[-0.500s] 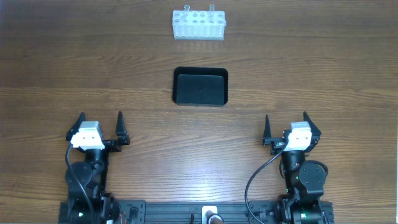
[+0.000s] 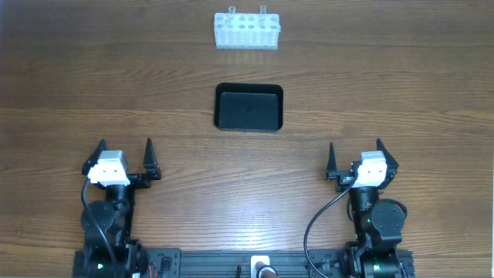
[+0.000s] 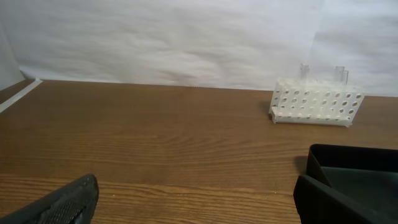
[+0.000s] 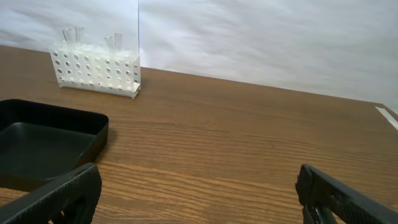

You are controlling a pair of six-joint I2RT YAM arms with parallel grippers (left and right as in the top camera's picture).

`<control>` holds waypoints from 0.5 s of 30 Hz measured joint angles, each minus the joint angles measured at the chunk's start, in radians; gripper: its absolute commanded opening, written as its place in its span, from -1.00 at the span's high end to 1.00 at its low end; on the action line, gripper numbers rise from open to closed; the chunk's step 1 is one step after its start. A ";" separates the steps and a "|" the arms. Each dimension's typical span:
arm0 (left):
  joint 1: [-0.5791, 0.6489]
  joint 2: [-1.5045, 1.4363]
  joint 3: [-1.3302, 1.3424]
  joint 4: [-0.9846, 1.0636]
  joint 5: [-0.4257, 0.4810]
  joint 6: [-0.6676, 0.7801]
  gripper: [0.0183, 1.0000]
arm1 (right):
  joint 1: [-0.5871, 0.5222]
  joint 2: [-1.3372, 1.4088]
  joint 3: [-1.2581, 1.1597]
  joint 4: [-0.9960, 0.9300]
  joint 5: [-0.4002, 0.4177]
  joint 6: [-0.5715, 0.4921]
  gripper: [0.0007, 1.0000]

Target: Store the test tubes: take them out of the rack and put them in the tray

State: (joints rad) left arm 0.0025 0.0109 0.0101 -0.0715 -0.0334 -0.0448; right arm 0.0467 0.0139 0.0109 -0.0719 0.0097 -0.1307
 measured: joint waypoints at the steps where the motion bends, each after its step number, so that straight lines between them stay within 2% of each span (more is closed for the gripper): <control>1: 0.000 0.000 0.000 0.000 0.000 0.000 -0.99 | 0.000 0.000 0.000 0.000 0.000 -0.001 -0.97; 15: 0.000 0.000 0.000 0.000 0.000 0.000 -1.00 | 0.000 0.000 0.000 0.000 0.000 0.000 -0.98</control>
State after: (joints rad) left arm 0.0025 0.0109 0.0101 -0.0715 -0.0334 -0.0448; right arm 0.0467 0.0139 0.0109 -0.0723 0.0097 -0.1310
